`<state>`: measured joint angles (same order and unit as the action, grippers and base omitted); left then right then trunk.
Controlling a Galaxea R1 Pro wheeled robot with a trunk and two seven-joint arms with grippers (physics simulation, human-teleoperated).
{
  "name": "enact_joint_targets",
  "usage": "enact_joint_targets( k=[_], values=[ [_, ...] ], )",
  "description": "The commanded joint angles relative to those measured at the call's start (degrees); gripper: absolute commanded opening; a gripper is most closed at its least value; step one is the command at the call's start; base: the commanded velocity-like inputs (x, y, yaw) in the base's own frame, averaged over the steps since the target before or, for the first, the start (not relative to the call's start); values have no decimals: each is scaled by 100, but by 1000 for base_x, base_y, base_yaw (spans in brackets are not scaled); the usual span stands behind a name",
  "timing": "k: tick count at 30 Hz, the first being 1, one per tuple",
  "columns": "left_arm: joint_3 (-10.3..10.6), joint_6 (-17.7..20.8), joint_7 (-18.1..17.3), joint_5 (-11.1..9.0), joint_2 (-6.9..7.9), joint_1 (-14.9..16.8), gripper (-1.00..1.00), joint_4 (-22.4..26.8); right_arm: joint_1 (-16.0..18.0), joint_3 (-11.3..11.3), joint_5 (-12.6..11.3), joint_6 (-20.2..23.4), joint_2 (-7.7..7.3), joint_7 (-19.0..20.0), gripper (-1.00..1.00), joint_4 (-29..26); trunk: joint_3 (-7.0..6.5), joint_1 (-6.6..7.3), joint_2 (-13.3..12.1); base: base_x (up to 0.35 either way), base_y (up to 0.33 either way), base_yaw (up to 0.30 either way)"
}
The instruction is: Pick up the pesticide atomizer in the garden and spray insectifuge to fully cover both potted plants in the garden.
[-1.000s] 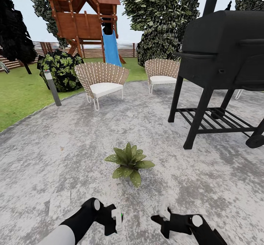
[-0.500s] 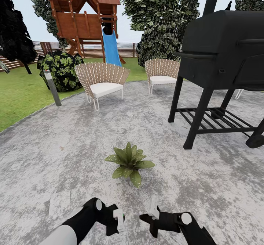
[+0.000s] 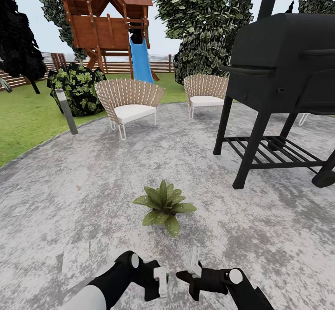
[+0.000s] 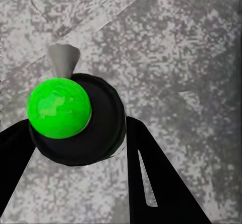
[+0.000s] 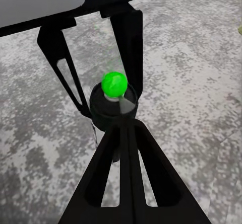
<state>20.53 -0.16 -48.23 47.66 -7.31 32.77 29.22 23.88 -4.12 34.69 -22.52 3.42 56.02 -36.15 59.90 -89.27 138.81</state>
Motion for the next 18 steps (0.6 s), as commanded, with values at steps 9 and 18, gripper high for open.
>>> enact_joint_targets(
  k=[9,18],
  values=[
    [4,-46,-49,26,-90,0,-100,58,3,-41,54,-24,10,32,-100,-2,5,1,2,0,0,0],
    [12,-427,-63,24,-129,-7,-100,-3,3,-42,55,-24,10,32,-100,-1,5,1,2,0,0,0]
  ],
)
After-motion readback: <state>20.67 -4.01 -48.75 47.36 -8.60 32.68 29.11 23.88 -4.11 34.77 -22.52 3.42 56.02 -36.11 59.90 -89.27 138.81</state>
